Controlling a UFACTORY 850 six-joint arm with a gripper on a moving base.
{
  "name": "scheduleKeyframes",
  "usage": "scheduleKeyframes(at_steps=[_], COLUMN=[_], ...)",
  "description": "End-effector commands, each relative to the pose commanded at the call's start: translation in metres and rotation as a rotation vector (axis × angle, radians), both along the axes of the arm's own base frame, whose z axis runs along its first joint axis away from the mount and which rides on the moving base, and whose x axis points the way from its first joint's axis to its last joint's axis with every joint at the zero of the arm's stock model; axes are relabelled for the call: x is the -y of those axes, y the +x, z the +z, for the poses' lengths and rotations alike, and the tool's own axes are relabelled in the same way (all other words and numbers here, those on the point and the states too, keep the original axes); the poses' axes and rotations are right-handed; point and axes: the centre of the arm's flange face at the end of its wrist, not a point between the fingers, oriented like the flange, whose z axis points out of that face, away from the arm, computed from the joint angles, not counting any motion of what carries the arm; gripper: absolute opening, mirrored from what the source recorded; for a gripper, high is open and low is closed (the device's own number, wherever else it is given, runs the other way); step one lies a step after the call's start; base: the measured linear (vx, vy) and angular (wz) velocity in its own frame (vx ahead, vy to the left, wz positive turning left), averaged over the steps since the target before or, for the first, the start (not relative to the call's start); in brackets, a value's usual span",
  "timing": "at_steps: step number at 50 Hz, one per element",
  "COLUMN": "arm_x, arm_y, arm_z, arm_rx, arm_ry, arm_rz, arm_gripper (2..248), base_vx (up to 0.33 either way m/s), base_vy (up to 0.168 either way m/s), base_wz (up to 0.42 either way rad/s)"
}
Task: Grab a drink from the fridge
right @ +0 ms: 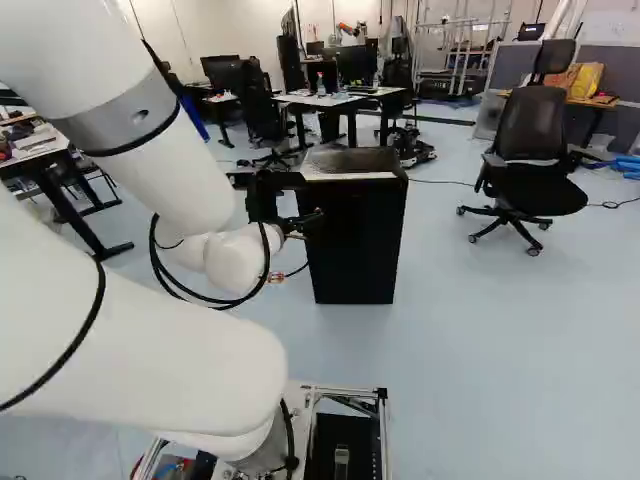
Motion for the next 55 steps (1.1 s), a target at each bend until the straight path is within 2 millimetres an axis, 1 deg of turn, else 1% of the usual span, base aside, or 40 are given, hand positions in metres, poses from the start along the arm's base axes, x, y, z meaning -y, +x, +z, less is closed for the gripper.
scheduleKeyframes(at_steps=[55], arm_x=[0.0], arm_y=[0.0], arm_z=[0.0], arm_rx=[0.0], arm_ry=[0.0], arm_rz=[0.0], arm_gripper=[247], base_vx=[0.057], base_vy=[0.049], base_wz=[-0.008])
